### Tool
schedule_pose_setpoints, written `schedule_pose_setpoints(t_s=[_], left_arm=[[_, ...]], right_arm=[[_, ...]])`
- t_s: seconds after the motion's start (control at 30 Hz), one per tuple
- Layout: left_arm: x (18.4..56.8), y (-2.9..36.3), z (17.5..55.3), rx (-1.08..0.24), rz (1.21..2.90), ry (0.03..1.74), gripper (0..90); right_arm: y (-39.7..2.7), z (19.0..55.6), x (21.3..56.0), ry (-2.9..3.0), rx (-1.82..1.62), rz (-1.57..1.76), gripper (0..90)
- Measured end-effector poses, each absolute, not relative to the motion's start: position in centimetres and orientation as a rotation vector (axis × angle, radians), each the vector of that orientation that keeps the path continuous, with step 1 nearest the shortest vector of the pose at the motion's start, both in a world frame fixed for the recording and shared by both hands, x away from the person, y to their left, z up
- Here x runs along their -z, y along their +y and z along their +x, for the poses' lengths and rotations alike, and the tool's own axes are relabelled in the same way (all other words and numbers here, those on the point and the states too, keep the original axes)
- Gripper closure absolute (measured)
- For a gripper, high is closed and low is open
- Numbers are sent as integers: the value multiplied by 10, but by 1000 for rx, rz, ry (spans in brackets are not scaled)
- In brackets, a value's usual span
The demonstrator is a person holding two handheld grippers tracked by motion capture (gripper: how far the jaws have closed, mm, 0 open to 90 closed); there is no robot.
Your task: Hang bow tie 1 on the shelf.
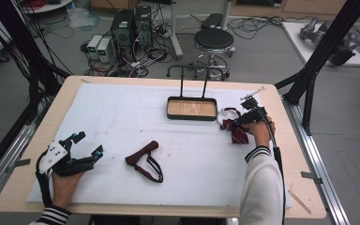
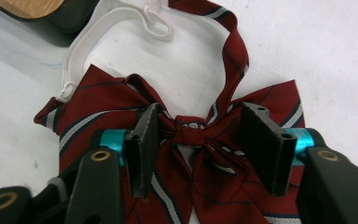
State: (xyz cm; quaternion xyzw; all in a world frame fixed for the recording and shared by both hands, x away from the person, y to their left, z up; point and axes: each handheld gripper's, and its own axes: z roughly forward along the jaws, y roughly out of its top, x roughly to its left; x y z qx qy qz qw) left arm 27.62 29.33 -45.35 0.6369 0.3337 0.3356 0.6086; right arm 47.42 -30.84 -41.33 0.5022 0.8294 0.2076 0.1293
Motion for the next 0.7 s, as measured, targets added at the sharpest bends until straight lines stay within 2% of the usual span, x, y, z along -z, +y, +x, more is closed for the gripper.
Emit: schedule_pose_setpoints(t_s=[0.23,0.37,0.7], left_arm=[[454,293,276,-778,1469,770,135],[454,293,276,-778,1469,770,135],[454,293,276,-778,1468,771,135]], right_arm=[[-307,474,416,2426,-582,1503,568],[-303,472,417,2419,-554,1488,647],[-304,469,418,2402,-580,1458,674]])
